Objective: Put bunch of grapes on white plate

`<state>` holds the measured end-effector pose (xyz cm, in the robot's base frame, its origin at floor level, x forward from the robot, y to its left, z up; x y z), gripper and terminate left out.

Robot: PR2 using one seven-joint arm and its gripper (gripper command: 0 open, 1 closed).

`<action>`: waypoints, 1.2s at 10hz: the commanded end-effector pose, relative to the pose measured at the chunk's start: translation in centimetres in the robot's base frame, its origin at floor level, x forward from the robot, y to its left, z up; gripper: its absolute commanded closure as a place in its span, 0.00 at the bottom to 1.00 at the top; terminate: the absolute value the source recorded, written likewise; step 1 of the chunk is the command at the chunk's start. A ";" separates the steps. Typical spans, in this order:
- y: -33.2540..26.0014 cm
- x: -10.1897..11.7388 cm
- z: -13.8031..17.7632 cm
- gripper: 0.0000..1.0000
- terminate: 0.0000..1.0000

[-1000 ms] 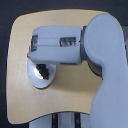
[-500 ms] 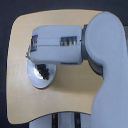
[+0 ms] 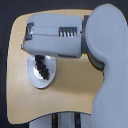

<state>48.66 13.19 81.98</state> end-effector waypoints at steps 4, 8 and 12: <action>-5.1 2.4 8.9 0.00 0.00; -14.5 -0.9 9.3 0.00 0.00; -24.9 0.0 11.8 0.00 0.00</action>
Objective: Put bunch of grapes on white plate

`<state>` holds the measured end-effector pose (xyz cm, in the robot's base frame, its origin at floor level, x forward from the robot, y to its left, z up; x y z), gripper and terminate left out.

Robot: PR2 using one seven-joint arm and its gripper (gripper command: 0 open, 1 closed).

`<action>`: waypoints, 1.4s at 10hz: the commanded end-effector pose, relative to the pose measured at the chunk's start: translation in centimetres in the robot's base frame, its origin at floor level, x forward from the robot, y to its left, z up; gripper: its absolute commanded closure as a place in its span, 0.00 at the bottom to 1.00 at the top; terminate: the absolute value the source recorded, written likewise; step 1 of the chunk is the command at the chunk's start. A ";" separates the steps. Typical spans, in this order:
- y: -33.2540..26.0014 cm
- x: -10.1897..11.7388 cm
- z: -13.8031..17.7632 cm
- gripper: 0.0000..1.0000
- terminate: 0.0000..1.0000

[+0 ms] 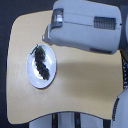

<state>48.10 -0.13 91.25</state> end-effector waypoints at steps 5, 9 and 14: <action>-21.6 0.9 4.4 0.00 0.00; -26.6 0.4 4.6 0.00 0.00; -28.0 0.1 5.1 0.00 0.00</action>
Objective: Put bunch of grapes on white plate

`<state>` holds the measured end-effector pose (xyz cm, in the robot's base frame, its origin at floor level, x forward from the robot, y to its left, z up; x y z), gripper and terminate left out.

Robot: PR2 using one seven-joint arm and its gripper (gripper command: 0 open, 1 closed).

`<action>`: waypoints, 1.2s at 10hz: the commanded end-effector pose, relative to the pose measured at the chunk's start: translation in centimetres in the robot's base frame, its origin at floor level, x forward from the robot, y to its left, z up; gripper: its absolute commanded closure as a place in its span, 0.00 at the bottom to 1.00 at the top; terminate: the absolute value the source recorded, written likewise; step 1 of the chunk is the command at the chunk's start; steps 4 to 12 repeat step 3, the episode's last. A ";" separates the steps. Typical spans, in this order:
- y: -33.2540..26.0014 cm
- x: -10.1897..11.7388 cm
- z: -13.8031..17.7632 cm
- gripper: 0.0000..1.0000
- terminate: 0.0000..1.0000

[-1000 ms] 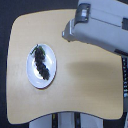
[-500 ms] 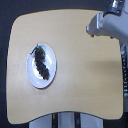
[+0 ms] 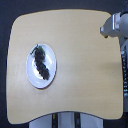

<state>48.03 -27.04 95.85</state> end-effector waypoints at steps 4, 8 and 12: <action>2.8 -1.7 -0.6 0.00 1.00; 2.8 -1.7 -0.6 0.00 1.00; 2.8 -1.7 -0.6 0.00 1.00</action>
